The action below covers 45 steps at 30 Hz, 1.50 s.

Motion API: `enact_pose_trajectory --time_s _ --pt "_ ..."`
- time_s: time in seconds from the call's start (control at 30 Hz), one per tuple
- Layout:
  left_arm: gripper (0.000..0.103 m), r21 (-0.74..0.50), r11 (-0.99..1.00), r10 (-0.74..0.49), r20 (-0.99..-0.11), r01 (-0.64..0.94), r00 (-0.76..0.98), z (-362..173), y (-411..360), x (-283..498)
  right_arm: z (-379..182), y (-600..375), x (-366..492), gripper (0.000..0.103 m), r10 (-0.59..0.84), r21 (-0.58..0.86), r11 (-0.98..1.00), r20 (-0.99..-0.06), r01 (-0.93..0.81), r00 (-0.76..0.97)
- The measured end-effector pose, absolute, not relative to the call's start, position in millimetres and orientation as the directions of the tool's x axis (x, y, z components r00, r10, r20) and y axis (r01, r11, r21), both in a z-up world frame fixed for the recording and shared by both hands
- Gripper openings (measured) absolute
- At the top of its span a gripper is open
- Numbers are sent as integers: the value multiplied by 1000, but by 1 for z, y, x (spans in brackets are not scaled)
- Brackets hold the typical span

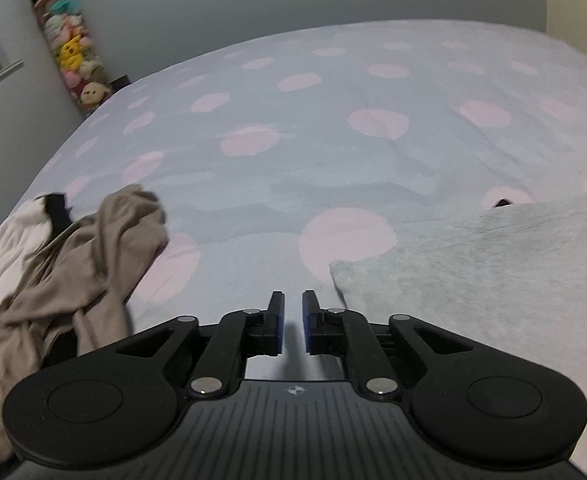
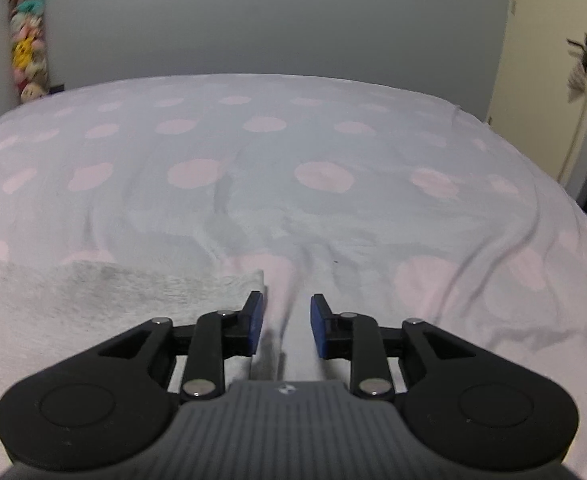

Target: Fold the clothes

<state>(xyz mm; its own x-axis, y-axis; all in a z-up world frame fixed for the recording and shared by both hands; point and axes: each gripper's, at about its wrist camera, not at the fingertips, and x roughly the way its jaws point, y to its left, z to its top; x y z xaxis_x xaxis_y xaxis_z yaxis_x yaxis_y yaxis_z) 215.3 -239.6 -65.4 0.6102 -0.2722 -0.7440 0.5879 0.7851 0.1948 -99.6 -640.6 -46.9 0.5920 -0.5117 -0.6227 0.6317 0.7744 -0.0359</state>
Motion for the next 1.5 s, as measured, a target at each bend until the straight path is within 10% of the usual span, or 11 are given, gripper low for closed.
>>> enact_pose_trajectory --time_s 0.43,0.57,0.87,0.97,1.1,1.5 --pt "18 69 756 -386 -755 651 530 -27 -163 96 -15 -594 -180 49 -230 250 767 -753 591 617" --pt "38 23 736 -421 -768 677 483 -34 -157 77 -11 -580 -203 55 -180 225 794 -800 565 572" --pt "34 -157 788 -468 -780 595 414 -65 -150 75 -35 -585 -220 57 -32 292 788 -859 542 510" --pt "22 -175 803 -465 -781 570 416 -71 -150 74 -41 -591 -220 52 -11 317 758 -867 569 498" --pt "10 -184 819 -458 -780 543 427 -73 -146 73 -45 -591 -215 14 -13 304 746 -883 593 468" --pt "5 -54 841 -354 -807 539 472 -80 -147 65 -43 -577 -209 2 -148 63 821 -936 568 318"
